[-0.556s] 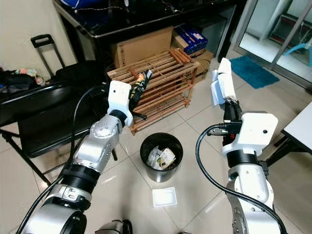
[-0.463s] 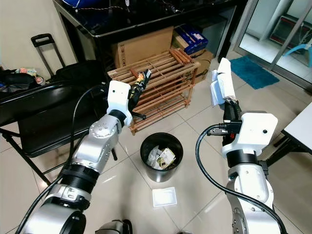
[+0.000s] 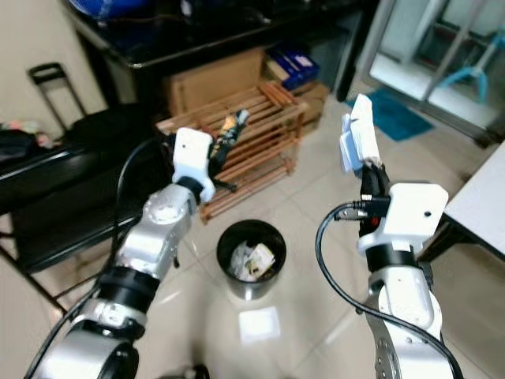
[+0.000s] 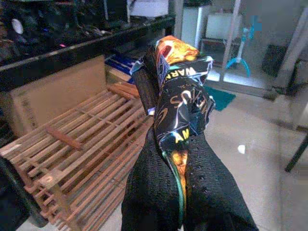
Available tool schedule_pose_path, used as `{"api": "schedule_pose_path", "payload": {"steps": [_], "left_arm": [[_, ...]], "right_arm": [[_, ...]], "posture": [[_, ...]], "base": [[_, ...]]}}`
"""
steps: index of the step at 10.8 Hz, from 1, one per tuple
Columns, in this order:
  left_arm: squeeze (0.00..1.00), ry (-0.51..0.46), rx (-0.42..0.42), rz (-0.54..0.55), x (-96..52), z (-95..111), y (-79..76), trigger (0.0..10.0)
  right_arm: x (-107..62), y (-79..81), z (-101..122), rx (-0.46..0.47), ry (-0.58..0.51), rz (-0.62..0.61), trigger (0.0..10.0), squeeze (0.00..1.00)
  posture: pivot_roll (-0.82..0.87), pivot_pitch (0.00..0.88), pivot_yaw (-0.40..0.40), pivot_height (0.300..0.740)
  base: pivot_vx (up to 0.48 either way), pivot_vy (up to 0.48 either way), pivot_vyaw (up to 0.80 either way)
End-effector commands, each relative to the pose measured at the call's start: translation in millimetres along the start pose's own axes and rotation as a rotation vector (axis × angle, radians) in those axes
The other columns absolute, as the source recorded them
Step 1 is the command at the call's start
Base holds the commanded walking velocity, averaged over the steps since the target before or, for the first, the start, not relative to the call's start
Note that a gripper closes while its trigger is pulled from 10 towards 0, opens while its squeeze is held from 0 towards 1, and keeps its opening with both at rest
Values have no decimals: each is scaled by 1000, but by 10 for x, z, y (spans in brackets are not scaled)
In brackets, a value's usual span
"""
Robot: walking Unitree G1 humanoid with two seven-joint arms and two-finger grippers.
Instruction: Picking trash to rubbish bin
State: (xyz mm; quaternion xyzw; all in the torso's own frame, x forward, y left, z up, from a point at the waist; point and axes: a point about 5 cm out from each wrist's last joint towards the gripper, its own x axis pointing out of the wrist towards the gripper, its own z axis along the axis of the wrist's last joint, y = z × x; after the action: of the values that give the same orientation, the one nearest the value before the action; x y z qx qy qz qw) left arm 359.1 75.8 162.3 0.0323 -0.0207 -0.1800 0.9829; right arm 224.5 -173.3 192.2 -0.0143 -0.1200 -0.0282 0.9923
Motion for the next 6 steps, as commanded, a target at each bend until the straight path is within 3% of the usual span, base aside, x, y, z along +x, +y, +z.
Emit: {"api": "schedule_pose_path", "payload": {"steps": [1,6], "left_arm": [[0,-6,-1,-9,-14,6,13,10000],[0,2,7,-22,-27,0,21,10000]], "right_arm": [[-6,4,26,-8,-4,-4,10000,0],[7,42,20,-9,-8,5,10000,0]], "posture": [[76,104,-11,740],[82,105,-3,740]], "base": [[379,0,0],[376,0,0]]}}
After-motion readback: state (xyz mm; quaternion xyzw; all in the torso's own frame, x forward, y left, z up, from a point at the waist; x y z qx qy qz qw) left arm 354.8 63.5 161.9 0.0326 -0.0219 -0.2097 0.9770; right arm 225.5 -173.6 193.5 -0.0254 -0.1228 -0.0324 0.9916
